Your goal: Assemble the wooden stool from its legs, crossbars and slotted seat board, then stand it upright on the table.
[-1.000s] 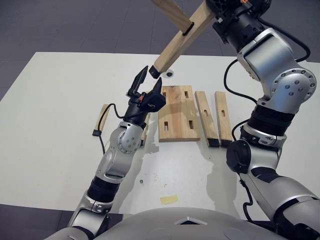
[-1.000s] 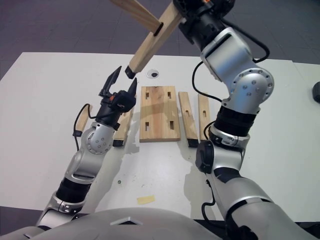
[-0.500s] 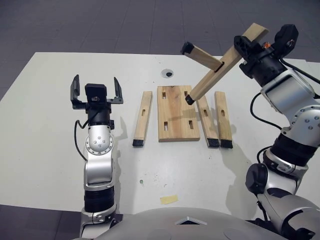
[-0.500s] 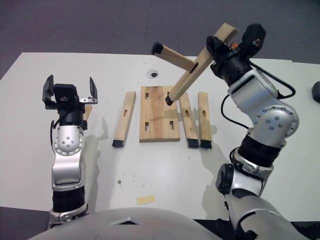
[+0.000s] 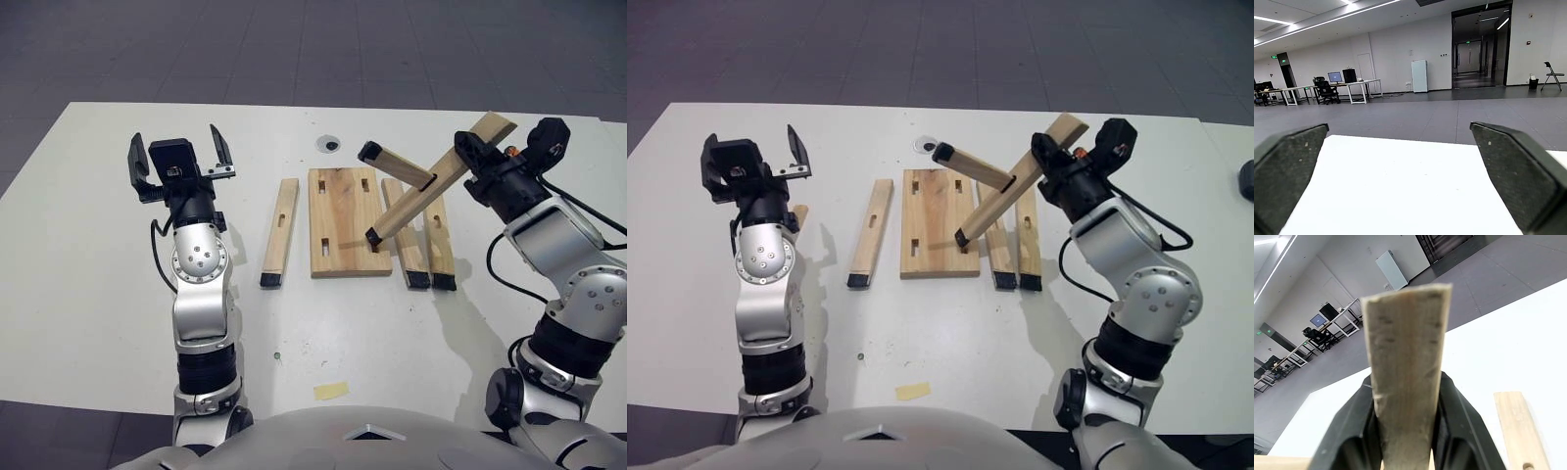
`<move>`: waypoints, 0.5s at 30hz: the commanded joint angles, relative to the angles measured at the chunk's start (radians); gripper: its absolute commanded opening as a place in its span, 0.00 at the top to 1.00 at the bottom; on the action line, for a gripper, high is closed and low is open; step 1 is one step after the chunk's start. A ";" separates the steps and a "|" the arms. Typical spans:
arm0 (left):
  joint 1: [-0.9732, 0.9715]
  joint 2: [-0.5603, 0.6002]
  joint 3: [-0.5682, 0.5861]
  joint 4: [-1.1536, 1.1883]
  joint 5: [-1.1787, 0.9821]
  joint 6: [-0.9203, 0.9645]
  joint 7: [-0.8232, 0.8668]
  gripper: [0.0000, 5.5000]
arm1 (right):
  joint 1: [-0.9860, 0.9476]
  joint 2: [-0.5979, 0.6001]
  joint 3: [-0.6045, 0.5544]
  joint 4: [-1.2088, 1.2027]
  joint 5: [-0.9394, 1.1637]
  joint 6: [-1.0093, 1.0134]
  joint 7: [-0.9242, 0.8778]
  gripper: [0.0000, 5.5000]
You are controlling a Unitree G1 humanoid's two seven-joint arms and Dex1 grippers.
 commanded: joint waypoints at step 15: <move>-0.013 0.010 -0.036 0.017 0.001 0.012 -0.006 0.02 | 0.079 -0.031 0.016 0.009 -0.036 -0.093 0.021 0.81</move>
